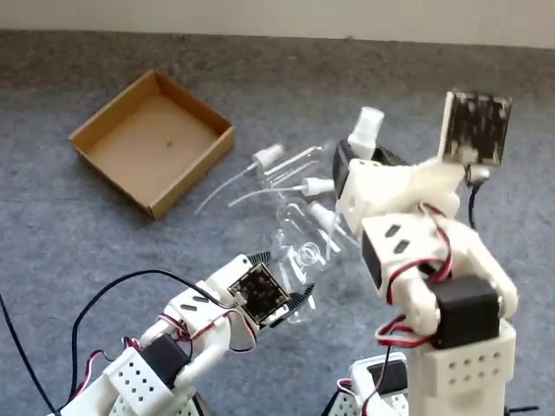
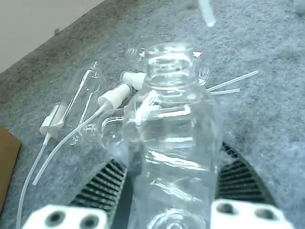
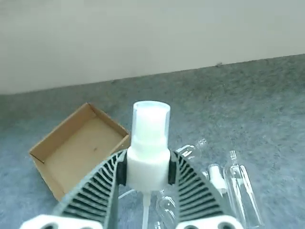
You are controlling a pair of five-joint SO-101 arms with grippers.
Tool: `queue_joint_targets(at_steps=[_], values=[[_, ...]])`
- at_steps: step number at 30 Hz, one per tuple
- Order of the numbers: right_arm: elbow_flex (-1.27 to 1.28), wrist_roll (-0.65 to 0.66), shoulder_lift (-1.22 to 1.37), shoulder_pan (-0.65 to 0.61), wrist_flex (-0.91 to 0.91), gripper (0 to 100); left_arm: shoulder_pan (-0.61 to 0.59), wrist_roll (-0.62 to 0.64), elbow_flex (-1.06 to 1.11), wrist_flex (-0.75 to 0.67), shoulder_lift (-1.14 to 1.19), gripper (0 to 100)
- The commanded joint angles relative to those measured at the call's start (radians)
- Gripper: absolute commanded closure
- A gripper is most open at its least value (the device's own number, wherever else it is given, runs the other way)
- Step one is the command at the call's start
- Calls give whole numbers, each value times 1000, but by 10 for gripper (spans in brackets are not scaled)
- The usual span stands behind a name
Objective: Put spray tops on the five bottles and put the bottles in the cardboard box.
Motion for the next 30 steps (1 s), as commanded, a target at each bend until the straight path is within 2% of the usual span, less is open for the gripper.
queue_joint_targets(at_steps=[1, 7, 12, 20, 26, 30], values=[[128, -17, -139, -8, -151, 993, 13, -5, 25, 3, -22, 912], [418, -18, -375, -8, -387, 993, 13, -5, 25, 3, -22, 912], [564, -18, -489, -8, -418, 993, 13, -5, 25, 3, -22, 912], [515, -14, -521, -8, -423, 993, 12, -5, 25, 3, -22, 912], [420, -18, -521, -10, -418, 993, -67, -5, 25, -3, -22, 912], [412, -18, -521, -10, -418, 993, -71, -5, 25, -3, -22, 912]])
